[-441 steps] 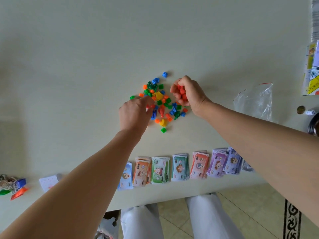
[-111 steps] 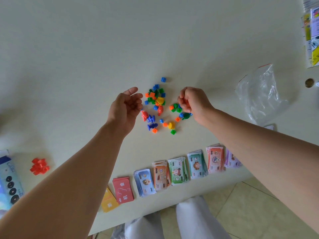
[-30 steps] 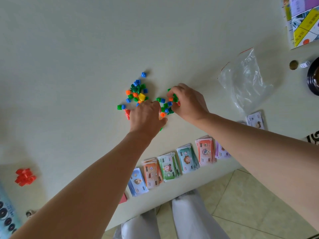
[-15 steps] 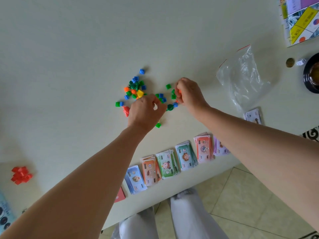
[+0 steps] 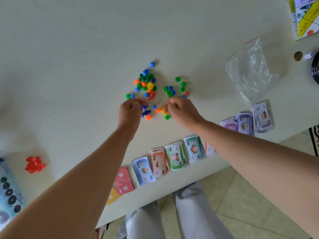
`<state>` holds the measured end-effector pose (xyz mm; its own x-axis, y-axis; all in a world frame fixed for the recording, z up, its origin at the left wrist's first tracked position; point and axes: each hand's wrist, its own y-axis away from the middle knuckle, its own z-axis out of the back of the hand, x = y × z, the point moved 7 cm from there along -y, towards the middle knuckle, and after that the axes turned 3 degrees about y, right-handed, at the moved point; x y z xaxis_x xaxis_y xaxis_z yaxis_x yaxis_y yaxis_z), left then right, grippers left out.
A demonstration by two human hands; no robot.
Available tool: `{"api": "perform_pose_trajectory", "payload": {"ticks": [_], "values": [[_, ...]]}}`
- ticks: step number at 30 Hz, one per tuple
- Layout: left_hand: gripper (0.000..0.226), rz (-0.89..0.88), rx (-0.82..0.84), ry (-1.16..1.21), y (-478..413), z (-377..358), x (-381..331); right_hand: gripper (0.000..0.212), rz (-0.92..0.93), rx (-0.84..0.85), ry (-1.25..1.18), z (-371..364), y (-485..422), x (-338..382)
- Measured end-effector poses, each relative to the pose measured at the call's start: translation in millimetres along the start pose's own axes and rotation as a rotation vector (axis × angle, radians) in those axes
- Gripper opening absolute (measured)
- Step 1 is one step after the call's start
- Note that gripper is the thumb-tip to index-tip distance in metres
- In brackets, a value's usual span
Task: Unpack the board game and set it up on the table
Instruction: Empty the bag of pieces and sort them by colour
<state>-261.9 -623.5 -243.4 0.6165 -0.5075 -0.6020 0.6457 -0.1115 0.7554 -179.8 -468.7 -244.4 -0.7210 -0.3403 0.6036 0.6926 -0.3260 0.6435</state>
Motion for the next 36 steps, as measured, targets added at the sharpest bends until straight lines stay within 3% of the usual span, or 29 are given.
{"api": "perform_pose_trajectory", "payload": {"ticks": [3,6,9,11,15,19,24,28,32,34,36], "values": [[0.03,-0.168,-0.025,-0.3,3.4,1.5,2.2,0.015,0.135,-0.092,0.294,-12.0,8.4,9.5],[0.011,-0.352,-0.03,-0.711,13.0,-3.0,3.5,0.029,0.239,-0.162,0.538,-21.3,8.2,18.6],[0.029,-0.526,0.029,-1.047,21.1,-18.1,7.9,0.029,0.252,-0.212,0.64,-26.4,1.6,22.7],[0.032,-0.593,0.028,-1.138,20.4,-22.8,9.8,0.021,0.261,-0.25,0.639,-24.8,-1.0,26.2],[0.021,-0.66,-0.002,-1.072,18.8,-21.6,8.1,0.02,0.254,-0.219,0.539,-21.1,-4.3,22.3],[0.029,-0.609,0.008,-1.041,14.9,-11.4,12.1,0.013,0.139,-0.095,0.052,-19.0,-4.6,3.4],[0.038,-0.617,-0.03,-1.099,13.6,-0.6,15.0,0.024,-0.13,-0.081,-0.414,-10.4,-5.2,-14.5],[0.031,-0.692,-0.039,-1.103,14.1,-4.0,13.8,0.036,-0.187,-0.061,-0.503,-7.2,-4.6,-12.0],[0.021,-0.679,-0.003,-1.049,16.4,-4.9,11.0,0.032,-0.15,-0.029,-0.51,-9.0,-3.0,-6.7],[0.016,-0.62,0.069,-0.89,16.9,-5.5,9.2,0.028,-0.114,-0.035,-0.512,-8.2,-1.9,-5.1],[0.023,-0.436,0.163,-0.549,13.9,-5.9,10.8,0.026,-0.109,-0.046,-0.525,-5.7,-1.6,-4.2]]}}
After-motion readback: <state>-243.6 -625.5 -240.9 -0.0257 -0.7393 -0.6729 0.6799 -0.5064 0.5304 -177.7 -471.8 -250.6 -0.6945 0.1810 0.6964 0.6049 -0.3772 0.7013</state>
